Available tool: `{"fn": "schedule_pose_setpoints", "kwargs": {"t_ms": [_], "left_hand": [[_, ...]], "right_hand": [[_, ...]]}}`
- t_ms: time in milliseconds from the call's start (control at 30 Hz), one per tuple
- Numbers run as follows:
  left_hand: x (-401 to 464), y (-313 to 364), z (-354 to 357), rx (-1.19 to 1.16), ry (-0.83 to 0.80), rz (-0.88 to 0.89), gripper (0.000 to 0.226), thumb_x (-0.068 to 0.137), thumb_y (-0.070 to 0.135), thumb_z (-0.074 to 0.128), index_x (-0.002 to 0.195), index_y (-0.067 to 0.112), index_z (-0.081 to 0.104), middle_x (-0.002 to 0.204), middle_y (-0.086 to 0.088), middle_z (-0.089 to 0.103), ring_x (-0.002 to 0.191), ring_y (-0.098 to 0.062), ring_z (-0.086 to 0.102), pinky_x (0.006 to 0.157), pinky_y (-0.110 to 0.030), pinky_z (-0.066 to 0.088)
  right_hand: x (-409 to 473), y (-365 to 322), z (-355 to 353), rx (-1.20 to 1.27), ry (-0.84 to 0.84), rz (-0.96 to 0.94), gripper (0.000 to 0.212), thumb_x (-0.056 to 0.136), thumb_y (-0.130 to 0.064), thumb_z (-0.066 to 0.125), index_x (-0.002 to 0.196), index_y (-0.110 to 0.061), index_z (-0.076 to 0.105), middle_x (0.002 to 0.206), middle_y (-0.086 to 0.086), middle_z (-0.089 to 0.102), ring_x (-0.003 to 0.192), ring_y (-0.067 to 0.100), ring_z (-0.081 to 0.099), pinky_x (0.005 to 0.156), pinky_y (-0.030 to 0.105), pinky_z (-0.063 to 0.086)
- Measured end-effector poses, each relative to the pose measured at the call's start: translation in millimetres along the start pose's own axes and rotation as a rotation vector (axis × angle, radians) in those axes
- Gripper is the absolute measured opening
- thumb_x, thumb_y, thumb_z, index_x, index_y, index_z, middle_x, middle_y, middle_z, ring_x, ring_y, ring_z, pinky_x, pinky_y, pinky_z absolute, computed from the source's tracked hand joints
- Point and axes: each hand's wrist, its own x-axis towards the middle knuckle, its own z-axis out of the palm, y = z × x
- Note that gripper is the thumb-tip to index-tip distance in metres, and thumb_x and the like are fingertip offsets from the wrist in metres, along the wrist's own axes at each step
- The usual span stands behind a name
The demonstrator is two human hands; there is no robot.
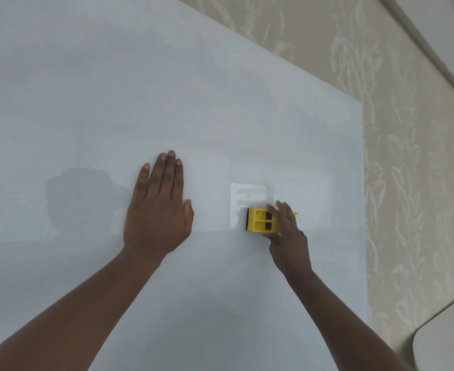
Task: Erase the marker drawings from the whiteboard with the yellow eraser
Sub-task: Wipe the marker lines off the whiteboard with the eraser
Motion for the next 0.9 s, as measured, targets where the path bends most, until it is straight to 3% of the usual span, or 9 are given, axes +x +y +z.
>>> {"fn": "schedule_pose_setpoints", "kwargs": {"t_ms": [67,133,200,300,500,700,900], "left_hand": [[0.1,-0.3,1.9,0.006,0.005,-0.002,0.071,0.098,0.034,0.027,0.157,-0.003,0.010,0.166,-0.022,0.014,0.156,-0.033,0.012,0.127,-0.051,0.013],[0.4,-0.1,3.0,0.006,0.009,-0.001,0.071,0.098,0.034,0.027,0.156,-0.003,0.011,0.166,-0.022,0.015,0.156,-0.033,0.013,0.127,-0.051,0.013],[-0.7,-0.5,3.1,0.006,0.001,0.000,0.071,0.098,0.034,0.027,0.156,-0.003,0.011,0.166,-0.021,0.015,0.156,-0.033,0.013,0.127,-0.051,0.013],[-2.3,-1.5,-0.4,0.003,-0.027,0.003,0.071,0.099,0.035,0.028,0.157,-0.002,0.012,0.167,-0.020,0.014,0.156,-0.032,0.011,0.127,-0.050,0.013],[-17.1,-17.2,-8.3,0.017,-0.085,0.063,0.071,0.100,0.039,0.029,0.158,0.001,0.013,0.167,-0.017,0.015,0.156,-0.029,0.012,0.128,-0.047,0.013],[-67.5,-53.1,-17.5,0.090,-0.120,0.105,0.070,0.101,0.040,0.027,0.158,0.002,0.013,0.167,-0.017,0.014,0.156,-0.028,0.012,0.127,-0.048,0.015],[-125.4,-73.8,-29.2,0.101,-0.173,0.170,0.067,0.099,0.031,0.034,0.156,-0.001,0.020,0.166,-0.019,0.019,0.155,-0.031,0.018,0.125,-0.049,0.022]], "right_hand": [[38.3,-12.9,-4.4,-0.018,0.027,-0.049,0.081,0.078,0.015,0.060,0.144,-0.028,0.043,0.156,-0.003,0.037,0.148,0.014,0.024,0.074,-0.004,0.032],[72.8,-24.0,-11.1,-0.032,0.051,-0.089,0.076,0.082,0.008,0.060,0.146,-0.029,0.040,0.156,-0.003,0.037,0.148,0.013,0.026,0.082,0.016,0.038],[99.0,-32.1,-17.8,-0.038,0.059,-0.108,0.071,0.085,0.002,0.062,0.146,-0.027,0.040,0.153,-0.001,0.040,0.142,0.019,0.037,0.083,0.027,0.040],[116.4,-37.3,-25.3,-0.074,0.081,-0.142,0.064,0.086,-0.011,0.067,0.144,-0.022,0.042,0.138,0.001,0.053,0.124,0.028,0.052,0.082,0.034,0.045],[63.0,-39.2,-3.2,-0.032,0.145,-0.105,0.062,0.089,-0.029,0.068,0.145,-0.019,0.042,0.131,0.006,0.057,0.116,0.030,0.050,0.081,0.032,0.041],[-62.0,-57.0,37.8,0.090,0.223,-0.071,0.056,0.091,-0.033,0.065,0.140,-0.012,0.048,0.119,0.011,0.057,0.105,0.025,0.044,0.087,0.043,0.048],[-148.3,-126.7,70.6,0.258,0.104,-0.076,0.057,0.089,-0.032,0.067,0.139,-0.013,0.049,0.120,0.010,0.058,0.106,0.030,0.053,0.096,0.031,0.036]]}}
